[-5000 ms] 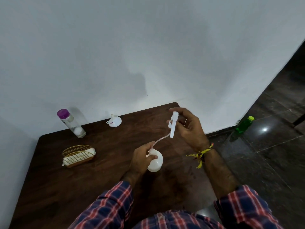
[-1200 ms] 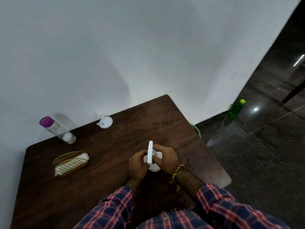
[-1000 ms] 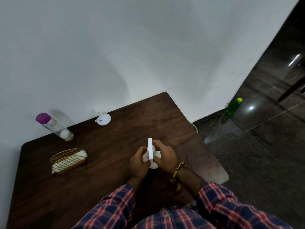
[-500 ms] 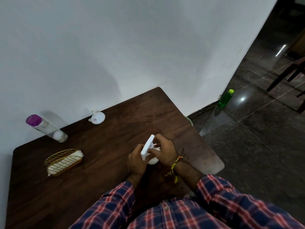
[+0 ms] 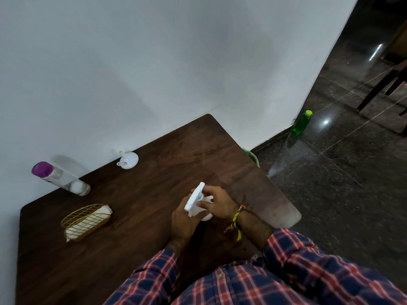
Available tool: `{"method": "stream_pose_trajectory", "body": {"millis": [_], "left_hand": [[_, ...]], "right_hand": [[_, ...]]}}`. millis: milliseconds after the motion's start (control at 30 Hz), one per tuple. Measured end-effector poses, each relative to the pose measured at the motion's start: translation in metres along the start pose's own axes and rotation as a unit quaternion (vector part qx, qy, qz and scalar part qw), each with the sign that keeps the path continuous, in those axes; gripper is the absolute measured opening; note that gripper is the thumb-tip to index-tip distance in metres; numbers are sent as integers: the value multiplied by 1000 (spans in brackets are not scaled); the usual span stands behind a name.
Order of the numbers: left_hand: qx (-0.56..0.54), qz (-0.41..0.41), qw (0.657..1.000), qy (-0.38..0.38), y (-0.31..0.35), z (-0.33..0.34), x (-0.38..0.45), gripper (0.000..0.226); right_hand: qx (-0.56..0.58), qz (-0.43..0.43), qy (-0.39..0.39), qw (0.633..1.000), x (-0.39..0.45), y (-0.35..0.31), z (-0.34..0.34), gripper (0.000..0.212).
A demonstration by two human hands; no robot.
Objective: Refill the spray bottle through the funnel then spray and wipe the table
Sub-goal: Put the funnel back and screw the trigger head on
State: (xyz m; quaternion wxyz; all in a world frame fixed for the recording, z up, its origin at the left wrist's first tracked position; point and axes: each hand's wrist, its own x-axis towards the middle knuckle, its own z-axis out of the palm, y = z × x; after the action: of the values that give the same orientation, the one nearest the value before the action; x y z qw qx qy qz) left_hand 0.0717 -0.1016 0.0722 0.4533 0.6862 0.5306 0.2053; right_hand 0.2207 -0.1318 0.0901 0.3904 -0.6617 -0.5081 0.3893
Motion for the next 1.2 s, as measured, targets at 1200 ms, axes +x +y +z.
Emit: {"method": "stream_pose_trajectory", "body": {"millis": [1200], "left_hand": [[24,-84,995,46,-2,10,-4,55]], "right_hand": [[-92,-21,176,980,-10,0,21,33]]}}
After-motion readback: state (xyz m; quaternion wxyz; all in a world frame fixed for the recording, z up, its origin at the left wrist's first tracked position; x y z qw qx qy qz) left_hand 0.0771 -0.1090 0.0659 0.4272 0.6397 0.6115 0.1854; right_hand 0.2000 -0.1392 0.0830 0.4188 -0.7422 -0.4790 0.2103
